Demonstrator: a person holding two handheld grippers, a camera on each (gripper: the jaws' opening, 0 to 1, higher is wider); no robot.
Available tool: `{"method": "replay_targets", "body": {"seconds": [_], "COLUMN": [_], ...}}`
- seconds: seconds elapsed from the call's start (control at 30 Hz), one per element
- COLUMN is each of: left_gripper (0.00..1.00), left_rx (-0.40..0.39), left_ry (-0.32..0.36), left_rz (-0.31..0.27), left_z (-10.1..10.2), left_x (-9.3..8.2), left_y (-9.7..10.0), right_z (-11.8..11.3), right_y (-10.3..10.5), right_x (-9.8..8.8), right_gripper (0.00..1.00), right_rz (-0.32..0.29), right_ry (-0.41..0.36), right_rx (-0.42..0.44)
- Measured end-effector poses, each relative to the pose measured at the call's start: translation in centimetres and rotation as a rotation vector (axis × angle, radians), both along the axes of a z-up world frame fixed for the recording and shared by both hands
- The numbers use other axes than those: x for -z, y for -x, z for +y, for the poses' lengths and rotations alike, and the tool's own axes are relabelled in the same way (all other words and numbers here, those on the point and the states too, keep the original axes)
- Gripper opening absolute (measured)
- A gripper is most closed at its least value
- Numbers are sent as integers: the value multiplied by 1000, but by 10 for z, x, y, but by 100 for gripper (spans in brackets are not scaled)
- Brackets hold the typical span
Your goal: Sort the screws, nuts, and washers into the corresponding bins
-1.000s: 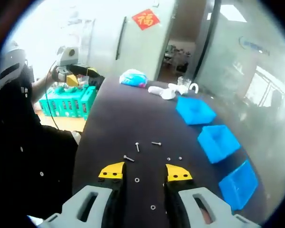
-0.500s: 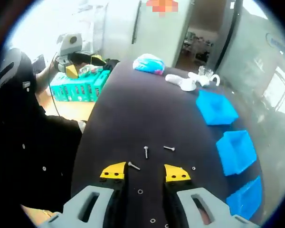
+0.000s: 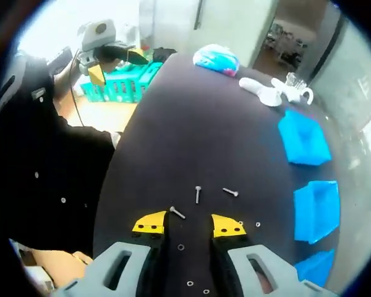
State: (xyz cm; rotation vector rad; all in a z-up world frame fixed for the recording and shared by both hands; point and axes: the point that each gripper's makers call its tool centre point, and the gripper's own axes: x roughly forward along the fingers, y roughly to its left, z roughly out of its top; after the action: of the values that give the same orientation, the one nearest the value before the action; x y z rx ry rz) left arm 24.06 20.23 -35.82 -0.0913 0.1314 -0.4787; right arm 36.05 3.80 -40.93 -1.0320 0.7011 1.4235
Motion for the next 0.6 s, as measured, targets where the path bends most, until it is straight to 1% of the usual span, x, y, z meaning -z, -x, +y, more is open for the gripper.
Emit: {"method": "replay_targets", "body": {"seconds": [0.2,0.37,0.47,0.6], "left_gripper": [45,45,45,45], "left_rx": [0,-1,0,3], "left_ry": [3,1,-1,-6], "left_rz": [4,6,7,12], "left_z": [-1,-1,-2,-3], "left_x": [2,2,2,4], "left_y": [0,0,0,1], "right_z": [8,11,14,20], "right_y": [-1,-2,-5,-6], "right_x": [4,15,22,30], "right_gripper": [21,21,21,21], "right_rz": [5,12,15,22], "right_ry": [32,59,73,76], "right_rx": [-20,-26,-14,-13]}}
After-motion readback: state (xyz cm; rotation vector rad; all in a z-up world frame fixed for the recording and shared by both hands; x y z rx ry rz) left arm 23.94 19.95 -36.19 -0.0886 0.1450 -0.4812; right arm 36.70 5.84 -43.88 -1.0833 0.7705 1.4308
